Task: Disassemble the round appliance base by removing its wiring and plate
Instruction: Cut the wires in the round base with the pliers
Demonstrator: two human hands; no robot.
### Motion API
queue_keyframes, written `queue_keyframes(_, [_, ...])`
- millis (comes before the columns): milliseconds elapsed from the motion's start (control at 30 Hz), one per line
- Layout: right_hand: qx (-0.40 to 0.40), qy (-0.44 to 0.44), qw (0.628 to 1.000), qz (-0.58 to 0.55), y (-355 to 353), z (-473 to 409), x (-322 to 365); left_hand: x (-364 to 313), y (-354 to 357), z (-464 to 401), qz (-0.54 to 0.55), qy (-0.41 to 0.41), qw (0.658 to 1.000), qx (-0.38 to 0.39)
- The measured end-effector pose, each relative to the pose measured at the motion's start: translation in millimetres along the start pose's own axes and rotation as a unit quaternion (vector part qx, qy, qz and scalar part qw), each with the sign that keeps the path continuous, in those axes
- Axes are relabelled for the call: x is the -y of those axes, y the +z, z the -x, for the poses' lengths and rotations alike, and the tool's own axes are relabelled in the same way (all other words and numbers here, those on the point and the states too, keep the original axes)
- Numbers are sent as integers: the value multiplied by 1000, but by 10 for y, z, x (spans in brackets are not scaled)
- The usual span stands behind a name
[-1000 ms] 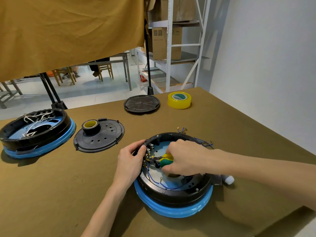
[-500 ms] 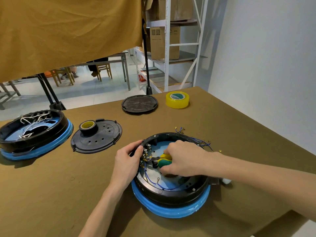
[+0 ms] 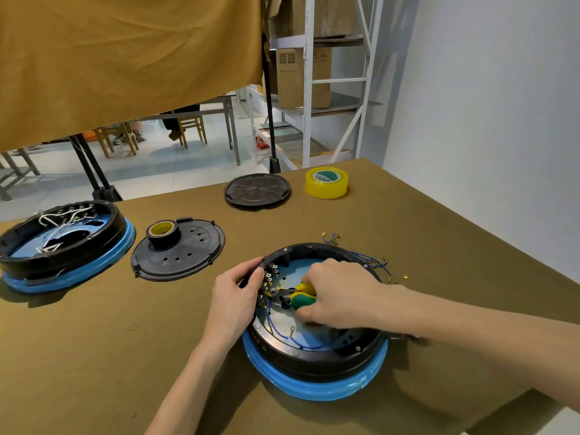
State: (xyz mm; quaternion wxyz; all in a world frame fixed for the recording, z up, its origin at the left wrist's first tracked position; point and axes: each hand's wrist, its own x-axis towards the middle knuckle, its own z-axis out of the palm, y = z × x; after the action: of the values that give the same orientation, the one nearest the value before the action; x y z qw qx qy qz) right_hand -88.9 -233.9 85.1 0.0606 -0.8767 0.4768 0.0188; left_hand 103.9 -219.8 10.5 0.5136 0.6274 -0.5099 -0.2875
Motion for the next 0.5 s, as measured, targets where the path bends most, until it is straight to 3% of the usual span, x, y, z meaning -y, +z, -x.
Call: queue_keyframes(500, [-2,-9,999,31,-21,-14,46,6,-17,15,1,-1,1000,5])
